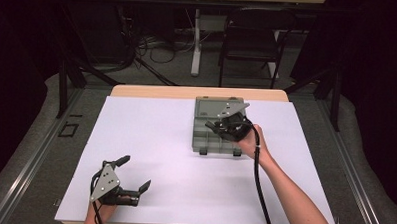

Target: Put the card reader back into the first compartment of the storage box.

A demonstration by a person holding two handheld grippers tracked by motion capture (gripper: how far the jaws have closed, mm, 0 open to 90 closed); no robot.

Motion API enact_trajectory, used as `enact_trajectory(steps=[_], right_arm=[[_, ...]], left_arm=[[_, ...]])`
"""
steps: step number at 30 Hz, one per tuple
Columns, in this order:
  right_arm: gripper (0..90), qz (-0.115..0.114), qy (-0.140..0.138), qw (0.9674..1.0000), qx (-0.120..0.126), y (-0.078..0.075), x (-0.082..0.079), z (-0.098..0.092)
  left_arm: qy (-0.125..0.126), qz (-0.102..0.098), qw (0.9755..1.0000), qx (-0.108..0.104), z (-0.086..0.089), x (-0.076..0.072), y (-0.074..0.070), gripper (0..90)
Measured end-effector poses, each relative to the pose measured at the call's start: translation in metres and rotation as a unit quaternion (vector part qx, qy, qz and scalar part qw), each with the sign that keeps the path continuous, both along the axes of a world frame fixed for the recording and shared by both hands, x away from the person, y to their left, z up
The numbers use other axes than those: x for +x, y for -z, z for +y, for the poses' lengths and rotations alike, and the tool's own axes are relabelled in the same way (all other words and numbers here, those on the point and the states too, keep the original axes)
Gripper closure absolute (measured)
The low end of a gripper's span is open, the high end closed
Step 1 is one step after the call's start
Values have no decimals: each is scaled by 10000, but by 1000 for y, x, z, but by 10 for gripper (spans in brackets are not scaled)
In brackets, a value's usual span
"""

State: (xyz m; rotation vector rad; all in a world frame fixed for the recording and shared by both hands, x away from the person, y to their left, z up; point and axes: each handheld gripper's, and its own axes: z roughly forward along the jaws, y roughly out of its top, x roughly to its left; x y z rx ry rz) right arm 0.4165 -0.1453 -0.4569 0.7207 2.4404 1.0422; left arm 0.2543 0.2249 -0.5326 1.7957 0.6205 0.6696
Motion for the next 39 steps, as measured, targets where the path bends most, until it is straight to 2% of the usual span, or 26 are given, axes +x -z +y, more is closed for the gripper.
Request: enact_trajectory(steps=[28, 39], right_arm=[[738, 88, 368, 9993, 29, -1, 18, 11], [737, 200, 565, 9982, 11, 6, 28, 19]], left_arm=[[-13, 12, 10000, -5, -2, 2, 1, 1], [-24, 17, 10000, -32, -1, 2, 1, 1]])
